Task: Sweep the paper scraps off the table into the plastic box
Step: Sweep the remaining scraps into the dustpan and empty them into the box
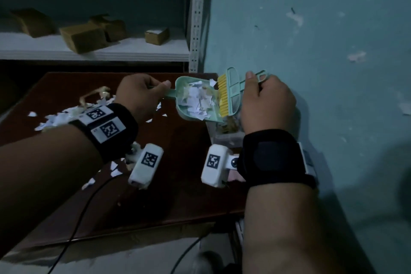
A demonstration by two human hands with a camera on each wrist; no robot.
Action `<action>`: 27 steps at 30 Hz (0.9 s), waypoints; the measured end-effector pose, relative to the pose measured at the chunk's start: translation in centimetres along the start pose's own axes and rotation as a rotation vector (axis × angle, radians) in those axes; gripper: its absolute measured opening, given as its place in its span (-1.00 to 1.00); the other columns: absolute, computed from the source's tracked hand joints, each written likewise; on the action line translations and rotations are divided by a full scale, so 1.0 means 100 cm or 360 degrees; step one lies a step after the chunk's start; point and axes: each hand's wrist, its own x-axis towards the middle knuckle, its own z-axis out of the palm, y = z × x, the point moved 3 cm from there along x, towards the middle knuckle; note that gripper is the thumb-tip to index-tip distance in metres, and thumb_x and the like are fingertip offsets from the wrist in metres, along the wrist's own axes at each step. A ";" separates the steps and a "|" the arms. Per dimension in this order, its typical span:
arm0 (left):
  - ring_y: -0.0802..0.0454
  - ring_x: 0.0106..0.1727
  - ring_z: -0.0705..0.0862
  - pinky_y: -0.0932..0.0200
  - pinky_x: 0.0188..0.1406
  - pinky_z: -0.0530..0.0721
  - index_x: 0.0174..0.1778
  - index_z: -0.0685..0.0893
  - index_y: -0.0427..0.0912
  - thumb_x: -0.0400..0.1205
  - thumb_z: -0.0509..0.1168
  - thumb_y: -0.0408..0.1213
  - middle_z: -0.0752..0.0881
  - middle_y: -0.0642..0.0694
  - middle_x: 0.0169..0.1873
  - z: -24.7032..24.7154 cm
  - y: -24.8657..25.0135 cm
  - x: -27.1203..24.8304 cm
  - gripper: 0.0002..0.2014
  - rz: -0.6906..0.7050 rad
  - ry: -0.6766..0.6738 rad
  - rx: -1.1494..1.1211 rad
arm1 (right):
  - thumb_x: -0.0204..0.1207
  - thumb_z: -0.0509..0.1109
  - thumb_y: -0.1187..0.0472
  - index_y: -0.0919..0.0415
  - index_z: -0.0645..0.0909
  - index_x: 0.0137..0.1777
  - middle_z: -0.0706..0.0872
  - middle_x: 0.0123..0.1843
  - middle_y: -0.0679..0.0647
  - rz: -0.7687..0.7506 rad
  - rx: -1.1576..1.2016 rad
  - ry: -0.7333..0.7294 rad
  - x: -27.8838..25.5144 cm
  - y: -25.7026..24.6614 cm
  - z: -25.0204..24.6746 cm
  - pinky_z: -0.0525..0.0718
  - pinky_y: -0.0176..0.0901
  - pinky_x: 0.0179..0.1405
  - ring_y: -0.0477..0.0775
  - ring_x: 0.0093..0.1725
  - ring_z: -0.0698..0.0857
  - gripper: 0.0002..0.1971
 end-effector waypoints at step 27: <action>-0.01 -0.34 0.68 0.21 -0.49 0.45 -0.12 0.84 -0.21 0.69 0.44 -0.05 0.78 -0.10 -0.31 0.024 0.095 0.013 -0.72 0.0621 -0.0010 0.0766 | 0.82 0.11 -0.09 0.14 0.50 -0.09 0.73 -0.05 0.17 0.0032 0.0105 -0.0016 0.004 0.015 0.002 0.37 -0.07 -0.19 0.15 -0.15 0.54 -0.64</action>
